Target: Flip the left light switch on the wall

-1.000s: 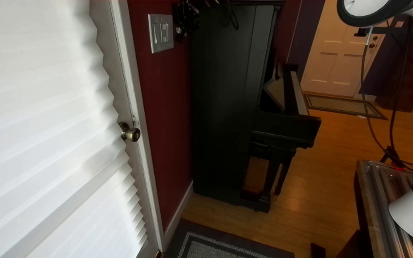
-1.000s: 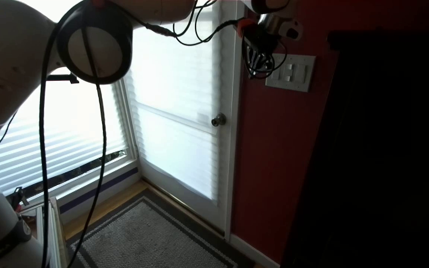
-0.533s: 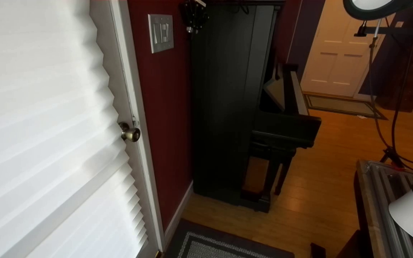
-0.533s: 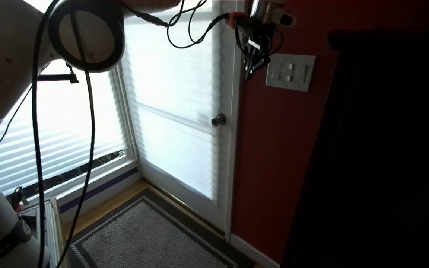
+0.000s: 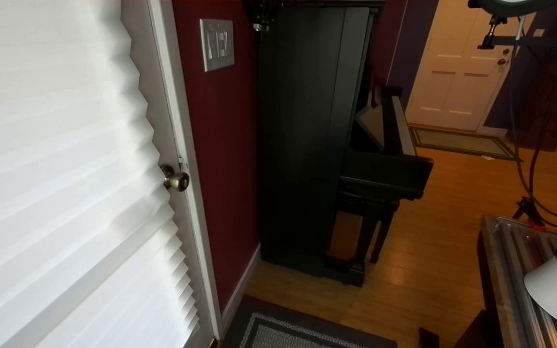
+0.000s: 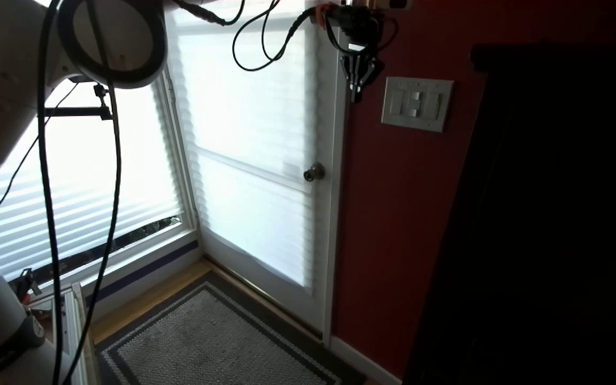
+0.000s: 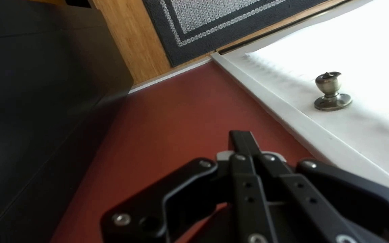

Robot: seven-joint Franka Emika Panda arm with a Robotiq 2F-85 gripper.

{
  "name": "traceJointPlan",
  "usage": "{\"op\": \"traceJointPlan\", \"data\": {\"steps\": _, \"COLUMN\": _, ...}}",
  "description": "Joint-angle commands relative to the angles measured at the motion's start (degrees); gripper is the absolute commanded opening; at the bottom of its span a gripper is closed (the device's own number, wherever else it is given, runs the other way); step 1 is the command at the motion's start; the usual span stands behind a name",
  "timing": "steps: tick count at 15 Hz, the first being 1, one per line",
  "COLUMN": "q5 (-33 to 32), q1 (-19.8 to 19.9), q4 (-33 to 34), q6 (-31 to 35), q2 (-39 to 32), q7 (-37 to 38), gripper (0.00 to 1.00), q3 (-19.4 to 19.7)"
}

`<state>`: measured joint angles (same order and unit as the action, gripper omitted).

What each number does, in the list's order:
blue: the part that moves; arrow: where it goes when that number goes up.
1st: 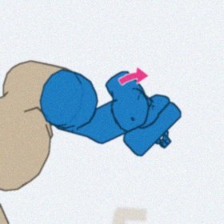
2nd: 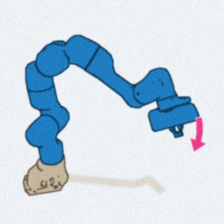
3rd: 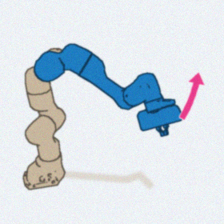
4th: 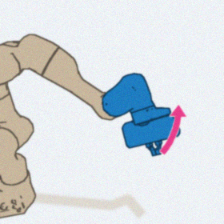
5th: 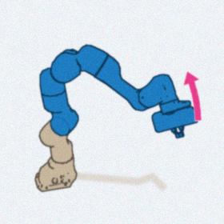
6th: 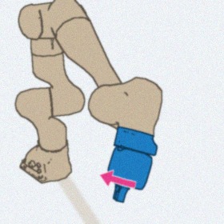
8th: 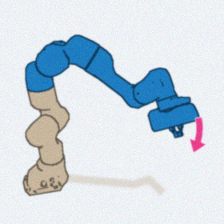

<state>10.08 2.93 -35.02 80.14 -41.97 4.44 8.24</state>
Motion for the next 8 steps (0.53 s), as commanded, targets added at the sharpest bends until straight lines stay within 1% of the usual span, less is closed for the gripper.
{"op": "traceJointPlan", "data": {"steps": 1, "q5": -1.5, "q1": -1.3, "q4": -2.5, "q6": 1.4, "q2": 2.0, "q7": 2.9, "gripper": 0.00, "q3": 1.4}}
{"op": "traceJointPlan", "data": {"steps": 4, "q5": -2.7, "q1": -2.0, "q4": -2.9, "q6": 2.9, "q2": 2.3, "q7": 4.4, "gripper": 0.00, "q3": 2.8}}
{"op": "traceJointPlan", "data": {"steps": 5, "q5": -2.2, "q1": -1.7, "q4": -3.1, "q6": 2.4, "q2": 2.6, "q7": 4.9, "gripper": 0.26, "q3": 2.8}}
{"op": "traceJointPlan", "data": {"steps": 6, "q5": -2.3, "q1": -1.6, "q4": -3.0, "q6": 4.2, "q2": 2.8, "q7": 4.6, "gripper": 0.27, "q3": 3.0}}
{"op": "traceJointPlan", "data": {"steps": 7, "q5": -1.3, "q1": -0.9, "q4": -2.9, "q6": 5.5, "q2": 3.0, "q7": 2.9, "gripper": 0.32, "q3": 2.5}}
{"op": "traceJointPlan", "data": {"steps": 8, "q5": -1.2, "q1": -0.8, "q4": -0.2, "q6": 3.3, "q2": 0.6, "q7": 3.5, "gripper": 0.14, "q3": 2.2}}
